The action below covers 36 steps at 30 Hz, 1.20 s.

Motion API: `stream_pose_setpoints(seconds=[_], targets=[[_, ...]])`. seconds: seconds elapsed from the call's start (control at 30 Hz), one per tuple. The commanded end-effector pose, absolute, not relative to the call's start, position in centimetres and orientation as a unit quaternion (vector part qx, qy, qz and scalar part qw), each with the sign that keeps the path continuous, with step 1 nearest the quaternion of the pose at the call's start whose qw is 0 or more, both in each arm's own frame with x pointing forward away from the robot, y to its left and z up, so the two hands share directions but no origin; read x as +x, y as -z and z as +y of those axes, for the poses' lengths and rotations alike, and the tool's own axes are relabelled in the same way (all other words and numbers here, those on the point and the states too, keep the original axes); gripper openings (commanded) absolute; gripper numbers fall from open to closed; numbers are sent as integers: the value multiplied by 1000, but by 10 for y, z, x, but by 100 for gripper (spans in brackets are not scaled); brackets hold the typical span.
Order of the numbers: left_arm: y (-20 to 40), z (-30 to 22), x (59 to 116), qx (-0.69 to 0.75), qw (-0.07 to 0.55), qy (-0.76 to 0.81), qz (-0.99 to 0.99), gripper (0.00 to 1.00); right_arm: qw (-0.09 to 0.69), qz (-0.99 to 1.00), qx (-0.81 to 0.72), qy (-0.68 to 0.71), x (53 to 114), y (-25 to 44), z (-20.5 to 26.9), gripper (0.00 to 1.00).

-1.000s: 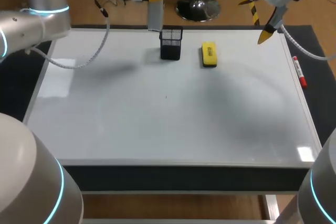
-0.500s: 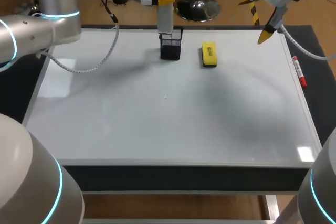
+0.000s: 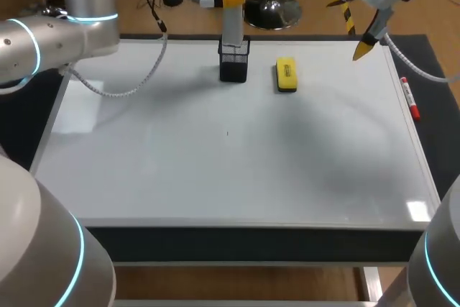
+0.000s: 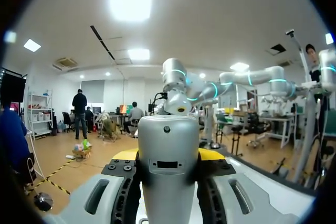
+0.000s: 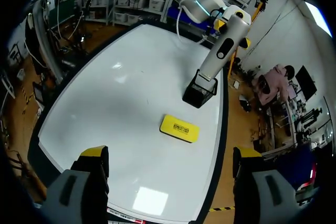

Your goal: Pick up the inspection probe, press it on each red-marked spot on the whiteboard one by one, put down the probe, pick up the eraser, and wipe off all the red marks.

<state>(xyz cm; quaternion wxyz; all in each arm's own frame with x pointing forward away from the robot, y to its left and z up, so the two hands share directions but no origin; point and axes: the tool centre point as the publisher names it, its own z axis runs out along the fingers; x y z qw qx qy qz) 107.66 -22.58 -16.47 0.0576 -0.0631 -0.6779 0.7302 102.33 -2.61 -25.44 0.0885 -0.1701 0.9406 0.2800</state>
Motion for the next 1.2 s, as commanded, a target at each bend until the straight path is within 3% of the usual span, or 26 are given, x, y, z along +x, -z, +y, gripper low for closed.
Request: stream_pose_setpoints(seconds=[0.03,1.2], targets=[[171,-227,1085,-70,63,-735,-672,0,87,941,-171,-278,1024,254,-26,100],[208,-231,1095,-36,48,-738,-672,0,87,941,-171,-278,1024,254,-26,100]])
